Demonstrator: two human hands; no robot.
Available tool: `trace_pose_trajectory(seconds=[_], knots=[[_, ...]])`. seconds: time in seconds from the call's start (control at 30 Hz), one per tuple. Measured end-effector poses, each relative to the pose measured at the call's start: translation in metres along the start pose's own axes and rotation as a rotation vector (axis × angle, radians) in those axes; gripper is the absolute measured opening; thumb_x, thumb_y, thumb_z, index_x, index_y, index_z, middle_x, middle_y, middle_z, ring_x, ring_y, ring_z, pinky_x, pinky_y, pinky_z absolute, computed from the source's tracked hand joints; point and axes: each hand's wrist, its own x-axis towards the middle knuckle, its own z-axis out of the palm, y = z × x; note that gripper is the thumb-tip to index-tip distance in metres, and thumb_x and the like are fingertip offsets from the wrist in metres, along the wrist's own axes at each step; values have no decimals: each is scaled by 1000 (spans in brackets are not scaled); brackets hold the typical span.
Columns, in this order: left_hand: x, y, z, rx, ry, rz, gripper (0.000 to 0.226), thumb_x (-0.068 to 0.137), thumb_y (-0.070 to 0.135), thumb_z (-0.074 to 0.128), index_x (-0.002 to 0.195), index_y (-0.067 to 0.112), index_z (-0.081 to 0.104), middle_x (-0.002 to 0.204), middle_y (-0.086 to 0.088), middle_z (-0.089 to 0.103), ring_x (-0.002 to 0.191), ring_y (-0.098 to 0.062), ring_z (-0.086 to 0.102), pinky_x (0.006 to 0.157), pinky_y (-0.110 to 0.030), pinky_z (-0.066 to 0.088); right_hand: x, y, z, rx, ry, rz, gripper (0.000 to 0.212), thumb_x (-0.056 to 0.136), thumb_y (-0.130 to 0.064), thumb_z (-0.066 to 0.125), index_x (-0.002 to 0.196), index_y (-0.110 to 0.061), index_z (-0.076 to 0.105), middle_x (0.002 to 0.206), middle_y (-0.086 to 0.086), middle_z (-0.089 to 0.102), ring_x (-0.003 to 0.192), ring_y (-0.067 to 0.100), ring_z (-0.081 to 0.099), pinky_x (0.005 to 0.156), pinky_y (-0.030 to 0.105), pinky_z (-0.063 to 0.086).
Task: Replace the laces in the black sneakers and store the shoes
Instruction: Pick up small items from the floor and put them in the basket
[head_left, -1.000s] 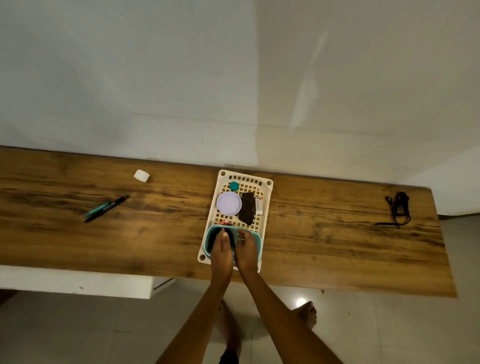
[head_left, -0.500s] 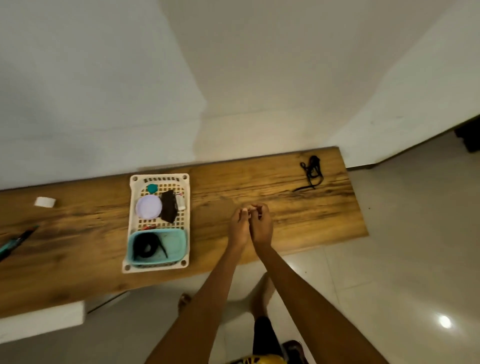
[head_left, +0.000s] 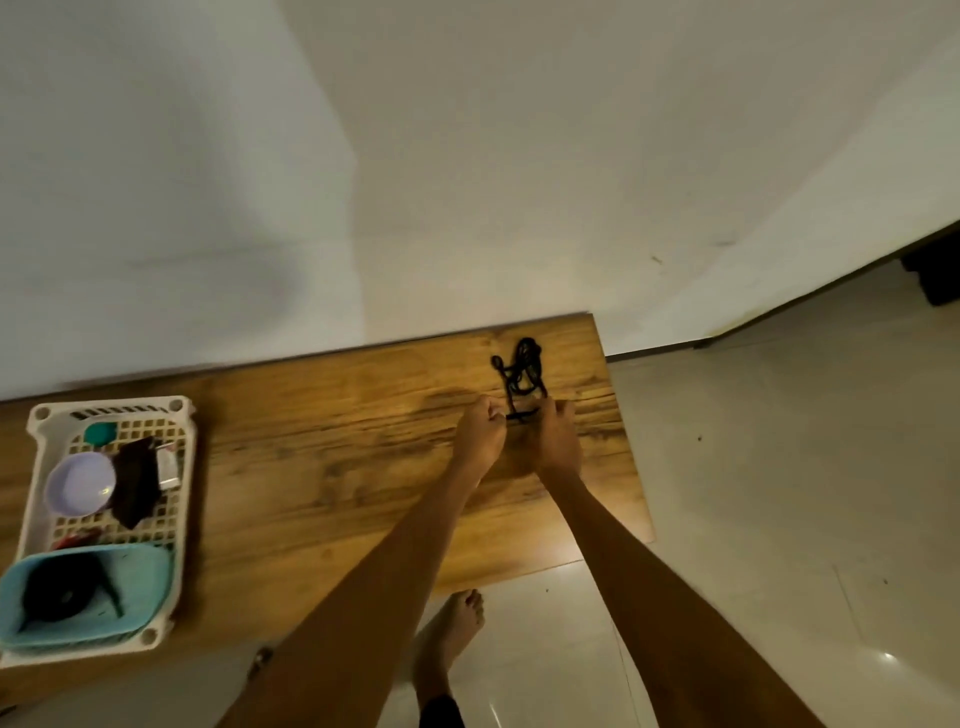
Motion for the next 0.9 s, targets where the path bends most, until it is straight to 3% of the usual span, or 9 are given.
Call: trace_pose_trajectory(seconds=[0.1,0.2,0.37,0.43,0.53,0.6,0.73,0.9], knots=[[5,-6,5,20,39,6,21,97,13,44,110,9,59,115,-10,62,103,-28,60,84,-41,50,6,10,-2,-110,-19,-104,40,92,-3,48,132,-11,44,129,12,40,113,26,47,82,32,45],[-10,-3,2,39,53,38,18,96,11,46,107,11,60,113,-10,62,98,-28,61,79,-39,50,-5,14,-13,-116,-10,-233,28,91,-11,55,119,-10,55,122,10,47,113,25,44,80,32,44],[-57,55,-18,131,166,411,24,88,-1,52,106,11,62,112,-4,57,103,-19,56,85,-29,47,-51,-22,-79,364,224,-298,9,93,-13,53,99,-9,58,98,7,61,95,19,52,74,34,44],[-84,88,-29,108,188,554,25,86,-4,51,105,8,63,113,-3,56,106,-17,54,89,-28,46,-73,-43,-115,545,227,-308,5,95,-13,50,98,-13,55,91,5,63,83,18,58,68,32,45],[-135,140,-55,28,117,708,23,91,2,49,104,14,64,107,4,61,97,-7,57,82,-20,48,-109,-77,-171,721,271,-369,8,98,-12,46,100,-16,53,81,-4,61,71,11,59,61,30,47],[-170,168,-75,-8,45,758,22,94,6,47,104,16,64,103,5,65,93,-4,59,81,-16,47,-136,-98,-205,779,331,-365,13,99,-15,44,106,-12,54,80,-6,60,68,7,59,59,27,48],[-236,207,-113,-7,80,838,20,97,13,45,105,12,63,103,-2,63,91,-9,57,78,-16,45,-194,-135,-264,850,473,-430,16,99,-14,45,108,-11,58,88,-7,62,76,-3,59,64,12,46],[-316,243,-163,197,159,914,33,101,30,36,102,10,62,88,-3,64,78,-16,58,64,-26,41,-263,-168,-330,806,599,-518,9,95,-9,52,102,-13,57,93,-4,63,83,3,60,73,20,51]])
